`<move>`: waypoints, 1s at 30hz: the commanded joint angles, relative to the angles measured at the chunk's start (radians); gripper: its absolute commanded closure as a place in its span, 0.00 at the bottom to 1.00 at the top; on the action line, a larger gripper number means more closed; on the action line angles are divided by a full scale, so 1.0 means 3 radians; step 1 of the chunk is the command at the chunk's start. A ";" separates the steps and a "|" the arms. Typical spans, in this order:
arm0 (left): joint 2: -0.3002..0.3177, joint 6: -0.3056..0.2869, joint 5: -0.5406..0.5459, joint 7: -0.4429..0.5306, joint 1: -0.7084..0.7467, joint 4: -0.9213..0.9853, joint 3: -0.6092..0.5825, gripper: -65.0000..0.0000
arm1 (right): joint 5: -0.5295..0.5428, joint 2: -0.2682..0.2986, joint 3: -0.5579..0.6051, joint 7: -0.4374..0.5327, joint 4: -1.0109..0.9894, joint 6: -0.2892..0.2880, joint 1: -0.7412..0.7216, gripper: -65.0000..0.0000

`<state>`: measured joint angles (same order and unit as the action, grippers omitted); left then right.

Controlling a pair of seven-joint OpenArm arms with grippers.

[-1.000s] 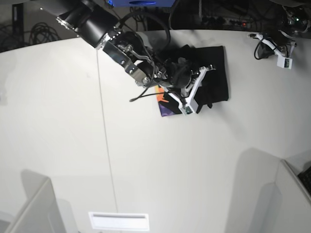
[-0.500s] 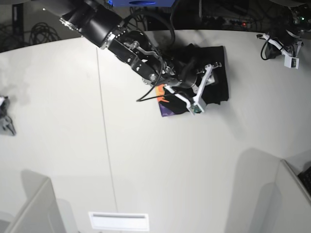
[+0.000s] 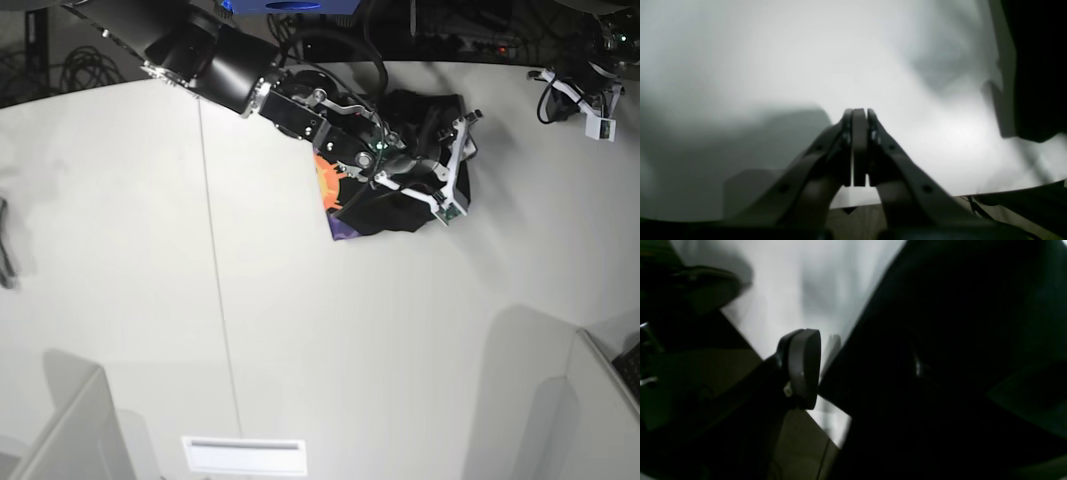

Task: Fold the T-shirt properly
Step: 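Fold the strip end held by the right gripper over toward the left gripper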

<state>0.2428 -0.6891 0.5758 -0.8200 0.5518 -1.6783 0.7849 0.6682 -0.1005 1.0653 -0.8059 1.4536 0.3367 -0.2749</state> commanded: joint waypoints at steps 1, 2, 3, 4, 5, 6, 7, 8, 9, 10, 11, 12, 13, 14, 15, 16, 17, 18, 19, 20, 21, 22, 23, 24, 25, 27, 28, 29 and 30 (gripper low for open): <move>0.0052 -0.0030 0.0042 0.0056 0.0020 -0.0060 0.0036 1.00 | 0.0005 -0.0087 -0.0004 0.0029 0.0057 -0.0030 -0.0104 0.49; 0.0052 -0.0030 0.0042 0.0056 0.0020 -0.0060 0.0036 1.00 | 0.0010 -0.0087 0.0001 0.0029 0.0067 -0.0030 -0.0120 0.49; 0.0052 -0.0030 0.0042 0.0056 0.0020 -0.0055 0.0036 1.00 | 0.0010 -0.0092 0.0052 0.0029 0.0077 -0.0030 -0.0145 0.49; 0.0052 -0.0030 0.0042 0.0056 0.0015 -0.0055 0.0036 1.00 | 0.0016 -0.0092 0.0134 0.0029 0.0082 -0.0030 -0.0196 0.49; 0.0052 -0.0030 0.0042 0.0056 0.0015 -0.0055 0.0036 1.00 | 0.0021 -0.0102 0.0226 0.0029 0.0082 -0.0030 -0.0263 0.49; 0.0052 -0.0030 0.0042 0.0056 0.0015 -0.0055 0.0036 1.00 | 0.0021 -0.0118 0.0313 0.0029 0.0082 -0.0030 -0.0309 0.49; 0.0052 -0.0030 0.0042 0.0056 0.0010 -0.0055 0.0036 1.00 | 0.0026 -0.0128 0.0380 0.0029 0.0082 -0.0030 -0.0345 0.49; 0.0052 -0.0030 0.0042 0.0056 0.0010 -0.0055 0.0036 1.00 | 0.0026 -0.0133 0.0400 0.0034 0.0082 -0.0030 -0.0380 0.49; 0.0052 -0.0030 0.0042 0.0056 0.0010 -0.0055 0.0036 1.00 | 0.0026 -0.0133 0.0400 0.0034 0.0123 -0.0030 -0.0416 0.49; 0.0052 -0.0030 0.0042 0.0061 0.0010 -0.0055 0.0041 1.00 | 0.0026 -0.0133 0.0400 0.0034 0.0200 -0.0030 -0.0447 0.49; 0.0058 -0.0030 0.0042 0.0066 0.0010 -0.0050 0.0041 1.00 | 0.0026 -0.0128 0.0395 0.0034 0.0287 -0.0030 -0.0472 0.49; 0.0058 -0.0030 0.0042 0.0071 0.0010 -0.0044 0.0041 1.00 | 0.0026 -0.0118 0.0395 0.0029 0.0410 -0.0030 -0.0503 0.49; 0.0058 -0.0030 0.0042 0.0071 0.0010 -0.0039 0.0041 1.00 | 0.0026 -0.0107 0.0395 0.0029 0.0548 -0.0030 -0.0518 0.49; 0.0073 -0.0030 0.0042 0.0071 0.0010 -0.0050 0.0041 1.00 | 0.0010 -0.0061 0.0390 0.0029 0.0686 -0.0030 -0.0518 0.50; 0.0078 -0.0030 0.0042 0.0061 0.0010 -0.0055 0.0036 1.00 | 0.0010 0.0026 0.0374 0.0039 0.0834 -0.0025 -0.0518 0.50; 0.0078 -0.0030 0.0042 0.0061 0.0010 -0.0060 0.0036 1.00 | 0.0005 0.0092 0.0308 0.0045 0.0978 -0.0020 -0.0508 0.50; 0.0073 -0.0030 0.0047 0.0061 0.0010 -0.0060 0.0036 1.00 | 0.0005 0.0153 0.0201 0.0045 0.1110 -0.0020 -0.0478 0.50; 0.0073 -0.0030 0.0057 0.0061 0.0015 -0.0060 0.0030 1.00 | 0.0005 0.0205 0.0103 0.0034 0.1192 -0.0020 -0.0411 0.50; 0.0068 -0.0030 0.0057 0.0061 0.0015 -0.0065 0.0015 1.00 | 0.0005 0.0286 -0.0024 0.0050 0.1269 -0.0020 -0.0319 0.50; 0.0063 -0.0030 0.0057 0.0061 0.0015 -0.0085 0.0015 1.00 | 0.0005 0.0353 -0.0203 0.0055 0.1336 -0.0020 -0.0227 0.50; 0.0058 -0.0030 0.0062 0.0061 0.0015 -0.0126 0.0010 1.00 | 0.0016 0.0414 -0.0367 0.0055 0.1382 -0.0020 -0.0130 0.51; 0.0058 -0.0030 0.0062 0.0056 0.0015 -0.0177 0.0010 1.00 | 0.0016 0.0465 -0.0505 0.0055 0.1422 -0.0020 -0.0043 0.54; 0.0047 -0.0030 0.0062 0.0056 0.0015 -0.0244 0.0005 1.00 | 0.0021 0.0532 -0.0674 0.0055 0.1458 -0.0020 0.0070 0.58; 0.0037 -0.0030 0.0068 0.0056 0.0020 -0.0305 0.0005 1.00 | 0.0021 0.0578 -0.0833 0.0055 0.1494 -0.0025 0.0172 0.65; 0.0001 -0.0030 0.0068 0.0056 0.0020 -0.0367 0.0000 1.00 | 0.0021 0.0624 -0.0950 0.0055 0.1515 -0.0025 0.0269 0.72; -0.0050 -0.0030 0.0068 0.0056 0.0020 -0.0489 0.0000 1.00 | 0.0026 0.0711 -0.1175 0.0055 0.1566 -0.0025 0.0428 0.92; -0.0075 -0.0030 0.0068 0.0056 0.0020 -0.0541 0.0000 1.00 | 0.0026 0.0742 -0.1288 0.0055 0.1586 -0.0025 0.0540 1.00; -0.0111 -0.0030 0.0068 0.0056 0.0010 -0.0587 -0.0010 1.00 | 0.0051 0.0747 -0.1441 0.0060 0.1591 -0.0025 0.0658 1.00; -0.0127 -0.0030 0.0068 0.0056 0.0004 -0.0607 -0.0062 1.00 | 0.0102 0.0747 -0.1610 0.0060 0.1591 -0.0025 0.0750 1.00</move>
<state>0.1909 -0.6891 0.5797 -0.8227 0.5518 -1.8427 0.7639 0.6979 0.1276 0.5823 -0.8078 1.9110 0.3347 -0.0296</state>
